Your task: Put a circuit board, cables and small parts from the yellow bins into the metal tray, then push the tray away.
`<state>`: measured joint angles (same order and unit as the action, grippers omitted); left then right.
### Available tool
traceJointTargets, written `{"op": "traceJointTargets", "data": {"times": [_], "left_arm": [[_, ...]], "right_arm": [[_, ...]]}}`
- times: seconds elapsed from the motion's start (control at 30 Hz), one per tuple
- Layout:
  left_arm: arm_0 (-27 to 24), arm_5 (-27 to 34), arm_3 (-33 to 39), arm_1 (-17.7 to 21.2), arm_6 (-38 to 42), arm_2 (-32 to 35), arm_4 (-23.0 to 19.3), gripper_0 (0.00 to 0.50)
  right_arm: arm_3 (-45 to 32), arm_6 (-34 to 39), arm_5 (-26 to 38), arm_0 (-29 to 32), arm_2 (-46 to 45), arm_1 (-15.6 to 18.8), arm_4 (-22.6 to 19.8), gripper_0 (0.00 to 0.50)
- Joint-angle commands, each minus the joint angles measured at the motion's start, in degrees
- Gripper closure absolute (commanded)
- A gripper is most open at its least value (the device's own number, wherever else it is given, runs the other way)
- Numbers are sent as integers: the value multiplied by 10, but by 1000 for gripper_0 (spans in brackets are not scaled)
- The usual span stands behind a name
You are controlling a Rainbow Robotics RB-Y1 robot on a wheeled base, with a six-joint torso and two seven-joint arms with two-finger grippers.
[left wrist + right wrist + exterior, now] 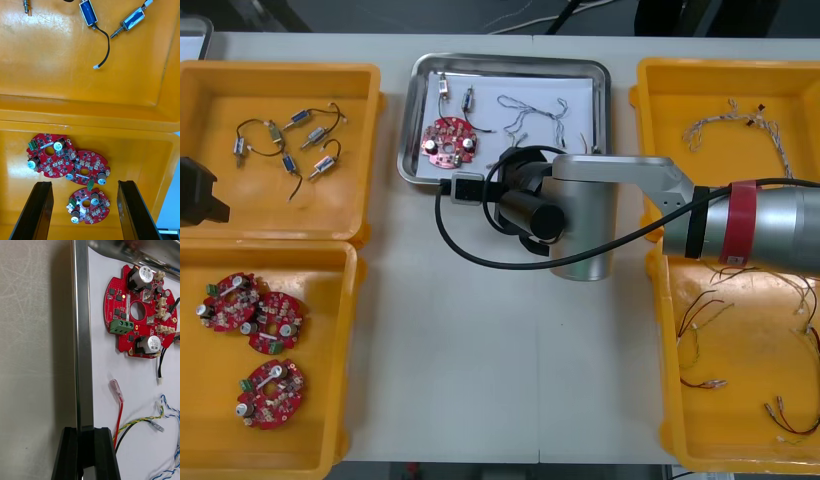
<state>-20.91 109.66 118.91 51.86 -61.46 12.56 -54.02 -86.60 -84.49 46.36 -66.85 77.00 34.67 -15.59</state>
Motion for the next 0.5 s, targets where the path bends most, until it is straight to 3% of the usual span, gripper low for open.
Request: {"op": "traceJointTargets", "data": {"times": [0.03, 0.5], "left_arm": [[8, 3, 17, 16, -40, 19, 5, 0], [8, 3, 17, 16, -40, 19, 5, 0]], "right_arm": [[15, -36, -26, -33, -18, -7, 10, 500], [42, -53, -75, -33, -18, -13, 26, 500]]}}
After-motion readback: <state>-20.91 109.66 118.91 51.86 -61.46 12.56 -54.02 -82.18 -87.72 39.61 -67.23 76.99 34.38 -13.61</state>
